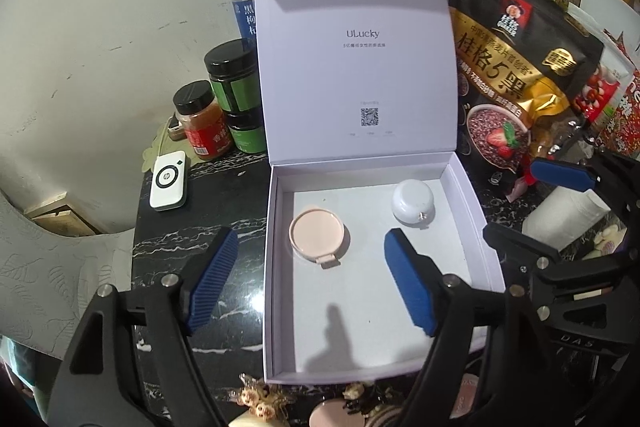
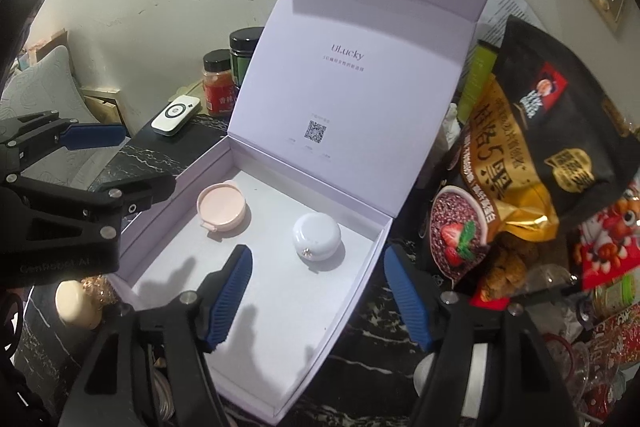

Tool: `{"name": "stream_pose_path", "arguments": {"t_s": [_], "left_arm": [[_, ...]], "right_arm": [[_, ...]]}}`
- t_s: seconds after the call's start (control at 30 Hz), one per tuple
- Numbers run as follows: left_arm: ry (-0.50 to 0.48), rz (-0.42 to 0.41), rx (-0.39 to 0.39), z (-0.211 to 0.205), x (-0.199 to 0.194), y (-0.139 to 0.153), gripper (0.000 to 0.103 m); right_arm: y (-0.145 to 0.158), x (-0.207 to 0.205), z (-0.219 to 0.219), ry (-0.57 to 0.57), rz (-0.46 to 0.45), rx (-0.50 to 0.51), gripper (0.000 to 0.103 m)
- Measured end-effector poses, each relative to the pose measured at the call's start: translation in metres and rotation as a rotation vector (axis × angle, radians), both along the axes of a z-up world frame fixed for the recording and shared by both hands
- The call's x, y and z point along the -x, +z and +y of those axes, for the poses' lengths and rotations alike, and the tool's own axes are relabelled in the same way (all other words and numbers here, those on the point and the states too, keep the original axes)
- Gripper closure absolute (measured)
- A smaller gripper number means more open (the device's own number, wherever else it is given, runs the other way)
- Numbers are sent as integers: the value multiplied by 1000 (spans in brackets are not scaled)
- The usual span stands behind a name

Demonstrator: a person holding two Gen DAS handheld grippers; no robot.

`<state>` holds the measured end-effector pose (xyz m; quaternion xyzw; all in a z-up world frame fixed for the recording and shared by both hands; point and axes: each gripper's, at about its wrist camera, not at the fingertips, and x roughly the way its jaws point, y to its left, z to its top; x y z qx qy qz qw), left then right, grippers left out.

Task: Organize objects
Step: 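Withdraw both open tools from the box back toward the table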

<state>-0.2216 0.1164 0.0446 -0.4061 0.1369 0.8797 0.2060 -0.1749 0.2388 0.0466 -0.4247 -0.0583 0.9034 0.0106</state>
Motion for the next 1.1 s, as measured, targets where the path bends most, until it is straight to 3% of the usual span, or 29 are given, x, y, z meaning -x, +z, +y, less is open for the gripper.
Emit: {"name": "stream_pose_path", "arguments": {"t_s": [0.53,1.1], "left_arm": [[3,12,-7,-21,-47,2,22],[78,-51,-26,-54,-84,-39,22]], "right_arm": [[8,-42,-13,11,27,-12,28],[-25,-76,-33,65,-12,0,28]]}}
